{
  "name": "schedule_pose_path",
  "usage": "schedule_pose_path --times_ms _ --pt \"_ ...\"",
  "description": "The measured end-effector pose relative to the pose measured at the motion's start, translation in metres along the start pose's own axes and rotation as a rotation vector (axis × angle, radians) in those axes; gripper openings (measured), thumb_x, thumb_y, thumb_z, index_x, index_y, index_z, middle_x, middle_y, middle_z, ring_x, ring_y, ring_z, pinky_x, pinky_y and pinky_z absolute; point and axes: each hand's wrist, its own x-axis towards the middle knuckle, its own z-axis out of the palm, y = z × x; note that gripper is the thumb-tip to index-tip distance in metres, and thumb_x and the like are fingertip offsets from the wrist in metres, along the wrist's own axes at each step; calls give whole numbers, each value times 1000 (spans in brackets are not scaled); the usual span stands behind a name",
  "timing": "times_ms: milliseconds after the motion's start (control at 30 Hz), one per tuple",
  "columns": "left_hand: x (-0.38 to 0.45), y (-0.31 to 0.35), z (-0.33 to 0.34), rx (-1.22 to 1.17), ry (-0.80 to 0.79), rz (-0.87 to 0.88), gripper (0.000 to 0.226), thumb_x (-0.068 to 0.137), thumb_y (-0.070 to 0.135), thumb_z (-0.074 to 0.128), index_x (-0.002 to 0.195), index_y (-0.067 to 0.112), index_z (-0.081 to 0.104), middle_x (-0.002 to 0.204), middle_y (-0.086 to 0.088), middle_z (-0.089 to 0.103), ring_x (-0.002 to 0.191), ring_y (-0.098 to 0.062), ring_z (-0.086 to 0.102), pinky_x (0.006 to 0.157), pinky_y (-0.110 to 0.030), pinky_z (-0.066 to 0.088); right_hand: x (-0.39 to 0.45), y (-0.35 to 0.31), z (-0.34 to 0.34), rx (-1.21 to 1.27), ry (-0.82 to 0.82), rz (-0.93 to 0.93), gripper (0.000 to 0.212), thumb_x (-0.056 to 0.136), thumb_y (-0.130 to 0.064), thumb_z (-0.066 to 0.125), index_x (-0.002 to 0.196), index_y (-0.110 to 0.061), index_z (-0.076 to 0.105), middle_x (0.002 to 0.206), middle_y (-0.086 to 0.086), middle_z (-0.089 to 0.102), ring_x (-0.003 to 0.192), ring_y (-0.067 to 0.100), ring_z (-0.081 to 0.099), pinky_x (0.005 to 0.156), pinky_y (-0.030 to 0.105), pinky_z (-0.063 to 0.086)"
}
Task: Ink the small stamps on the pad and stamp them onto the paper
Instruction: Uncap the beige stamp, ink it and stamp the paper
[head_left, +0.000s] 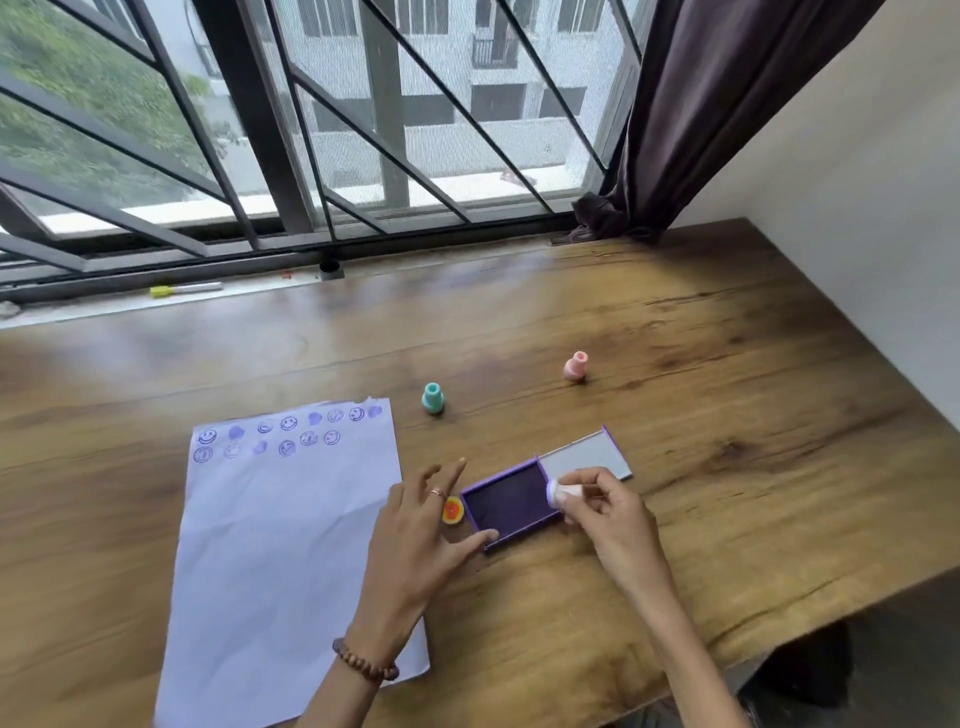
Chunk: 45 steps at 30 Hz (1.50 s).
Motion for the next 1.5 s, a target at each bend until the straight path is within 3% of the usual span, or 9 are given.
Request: schedule_pose_path --times_ms 100,300,500,833,1067,1200,1267,1400,1500 --pt "0 -2 8 110 -45 6 93 54 77 48 134 31 41 139 -6 43 117 -27 46 93 -39 40 -3 3 5 -303 37 -162 8 78 -17 69 82 -23 66 81 -3 65 72 9 61 64 14 42" --pt "-2 -12 17 169 -37 43 78 58 71 48 125 31 51 132 -3 52 114 -18 43 85 -36 43 -6 6 15 -580 -64 -343 8 86 -19 59 92 -23 63 94 -8 63 82 13 61 71 30 47" --pt "-1 -14 18 158 -50 29 74 58 66 62 124 32 52 132 -2 52 114 -16 39 84 -35 42 -8 7 27 -771 -77 -537 17 79 -12 70 85 -24 59 78 -7 63 72 9 59 58 21 44" --pt "2 -14 20 122 -38 21 72 57 64 58 121 34 53 130 -3 54 112 -14 37 81 -33 35 -6 4 38 -902 -52 -475 23 73 -4 71 82 -21 58 72 -4 60 64 15 59 52 26 45" --pt "-1 -9 21 74 -38 78 76 67 61 59 133 29 41 147 -2 31 133 -17 26 95 -29 17 11 -27 41 -847 -94 -104 13 82 -16 58 91 -16 68 98 8 68 95 27 60 74 31 42" --pt "-2 -17 5 58 -96 154 97 63 74 44 143 27 16 154 -2 7 137 -16 13 103 -29 15 17 -48 41 -684 -166 62 9 68 -19 72 77 -17 71 82 6 70 86 23 63 66 27 41" --pt "-8 -32 -12 42 -43 181 90 69 72 42 142 30 9 152 0 9 135 -13 12 105 -26 11 11 -59 55 -554 -201 57 11 67 -22 77 75 -20 70 78 3 68 79 16 62 64 25 41" --pt "-20 -86 -54 133 102 76 80 79 74 28 140 22 24 148 -8 30 132 -19 23 104 -36 24 0 -79 113 -294 -226 -18 13 68 -20 77 77 -11 72 78 7 73 72 13 63 68 27 50" --pt "-25 -129 -81 174 92 22 90 74 81 21 142 21 23 150 -4 20 136 -19 14 107 -35 13 5 -86 156 -270 -146 -75 7 67 -15 73 74 -13 72 73 3 71 69 7 59 65 23 45"
